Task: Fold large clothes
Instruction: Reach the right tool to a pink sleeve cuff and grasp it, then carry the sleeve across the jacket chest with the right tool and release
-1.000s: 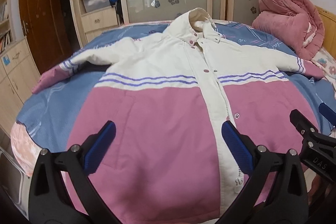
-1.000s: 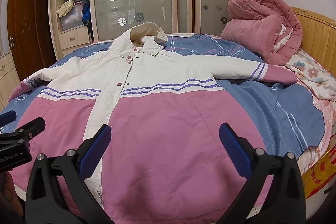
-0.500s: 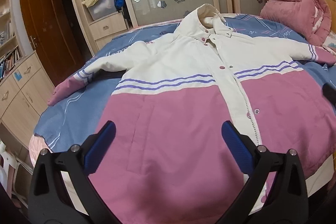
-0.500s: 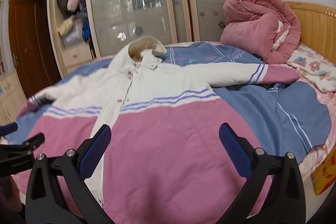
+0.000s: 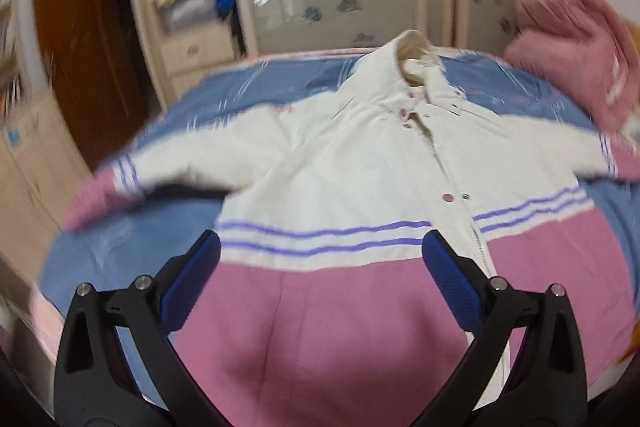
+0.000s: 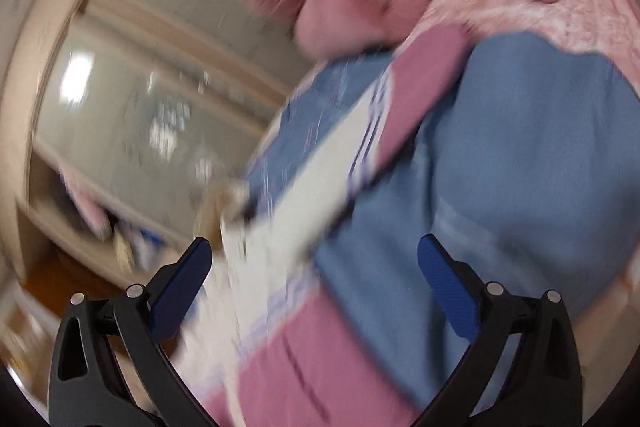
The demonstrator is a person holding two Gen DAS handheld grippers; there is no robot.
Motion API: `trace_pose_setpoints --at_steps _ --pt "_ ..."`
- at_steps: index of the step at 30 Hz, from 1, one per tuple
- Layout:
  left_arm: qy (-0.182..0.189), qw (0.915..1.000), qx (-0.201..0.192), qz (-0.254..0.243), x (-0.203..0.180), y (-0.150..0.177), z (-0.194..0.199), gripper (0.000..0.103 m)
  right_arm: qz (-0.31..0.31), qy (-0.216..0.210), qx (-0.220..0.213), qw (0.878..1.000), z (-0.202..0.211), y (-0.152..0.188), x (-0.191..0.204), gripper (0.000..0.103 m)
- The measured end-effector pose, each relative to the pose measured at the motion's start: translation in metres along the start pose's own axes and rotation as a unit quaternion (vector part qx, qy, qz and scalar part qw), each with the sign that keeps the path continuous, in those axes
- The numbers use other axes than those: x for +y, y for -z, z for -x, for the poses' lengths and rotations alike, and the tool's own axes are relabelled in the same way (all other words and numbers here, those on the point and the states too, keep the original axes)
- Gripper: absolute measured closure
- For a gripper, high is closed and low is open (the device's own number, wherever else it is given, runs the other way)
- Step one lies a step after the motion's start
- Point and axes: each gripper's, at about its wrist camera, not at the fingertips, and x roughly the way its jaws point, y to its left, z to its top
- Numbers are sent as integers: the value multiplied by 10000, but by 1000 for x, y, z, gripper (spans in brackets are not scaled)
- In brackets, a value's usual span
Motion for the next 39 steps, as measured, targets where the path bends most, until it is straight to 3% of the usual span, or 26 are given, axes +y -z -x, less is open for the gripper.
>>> trace_pose_setpoints --at_steps 3,5,6,9,13,17,19,23,24,25,30,33,39 --pt "88 9998 -64 184 6 4 -6 2 -585 15 114 9982 -21 -42 -33 1" --pt "47 9991 -412 50 5 1 -1 2 -922 205 61 9955 -38 -63 -55 1" --pt "20 9979 -645 14 4 1 3 2 -948 261 13 9952 -42 -71 -62 4" --pt "223 9958 -854 235 8 0 3 2 -770 435 -4 9961 -64 -87 -67 17" --pt "555 9957 -513 543 13 -1 -16 2 -592 696 32 9958 -97 -104 -69 24" --pt "304 9979 -528 196 6 0 -22 2 -819 918 -69 9924 -122 -121 -85 29" --pt "285 9977 -595 127 6 1 -22 2 -902 1072 -149 9900 -136 -130 -93 40" --pt "355 9976 -573 164 9 1 -25 2 -1045 1220 -140 9869 -158 -142 -99 46" --pt "374 9977 -539 179 10 1 -27 2 -982 1330 -191 9861 -161 -144 -97 63" --pt "365 9978 -526 178 11 1 -28 2 -954 1349 -253 9859 -160 -144 -95 88" --pt "159 9983 -555 52 10 -2 -26 2 -300 1393 -684 9874 -150 -145 -54 95" --pt "1 9981 -613 21 13 -3 -21 2 494 1483 -1067 9819 -134 -141 2 95" --pt "36 9987 -472 176 29 -8 -17 2 2078 1160 -1647 9572 -111 -103 151 95"
